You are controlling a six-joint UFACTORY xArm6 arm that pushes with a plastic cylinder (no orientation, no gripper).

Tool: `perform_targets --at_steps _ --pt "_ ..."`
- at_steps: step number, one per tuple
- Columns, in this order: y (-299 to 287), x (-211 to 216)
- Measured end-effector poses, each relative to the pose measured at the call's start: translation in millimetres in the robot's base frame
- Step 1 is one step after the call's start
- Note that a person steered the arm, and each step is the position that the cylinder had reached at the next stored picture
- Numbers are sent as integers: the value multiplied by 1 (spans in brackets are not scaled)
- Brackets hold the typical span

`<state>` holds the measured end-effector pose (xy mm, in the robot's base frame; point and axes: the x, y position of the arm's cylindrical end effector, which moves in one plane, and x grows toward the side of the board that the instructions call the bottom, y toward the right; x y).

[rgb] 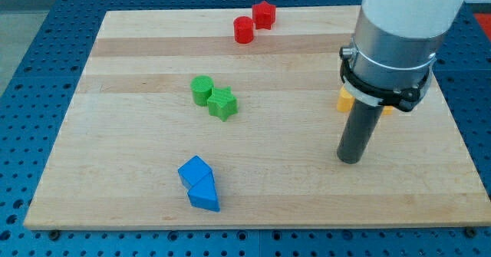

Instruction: Move your arm towards the top center

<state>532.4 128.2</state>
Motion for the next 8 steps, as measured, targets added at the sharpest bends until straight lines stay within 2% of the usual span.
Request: perform_targets --at_steps 6,8 --pt "-36 0" --pt "-45 -38"
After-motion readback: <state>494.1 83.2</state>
